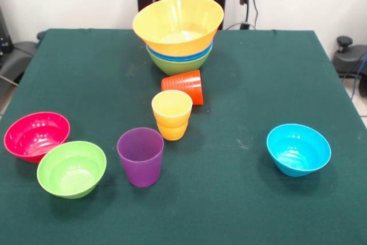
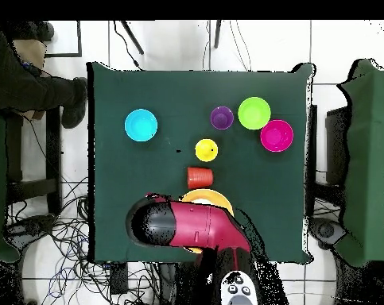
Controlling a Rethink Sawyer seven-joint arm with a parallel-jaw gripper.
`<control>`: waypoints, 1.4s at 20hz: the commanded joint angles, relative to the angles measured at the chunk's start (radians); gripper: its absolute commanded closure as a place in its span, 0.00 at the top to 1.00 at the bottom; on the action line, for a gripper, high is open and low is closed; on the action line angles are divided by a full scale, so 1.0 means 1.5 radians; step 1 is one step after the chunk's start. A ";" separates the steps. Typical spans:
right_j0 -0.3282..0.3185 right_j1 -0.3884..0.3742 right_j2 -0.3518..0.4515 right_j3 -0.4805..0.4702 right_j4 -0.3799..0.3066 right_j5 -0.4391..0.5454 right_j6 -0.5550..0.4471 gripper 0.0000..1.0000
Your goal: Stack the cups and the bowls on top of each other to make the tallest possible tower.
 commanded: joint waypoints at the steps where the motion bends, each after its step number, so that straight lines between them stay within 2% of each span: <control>1: -0.010 0.058 0.069 -0.045 0.013 0.026 0.021 1.00; 6: -0.034 0.091 0.086 -0.083 0.001 0.024 -0.009 1.00; 16: -0.049 0.113 0.107 -0.166 -0.021 0.084 -0.044 1.00; 28: -0.065 0.140 0.128 -0.188 -0.036 0.071 -0.057 1.00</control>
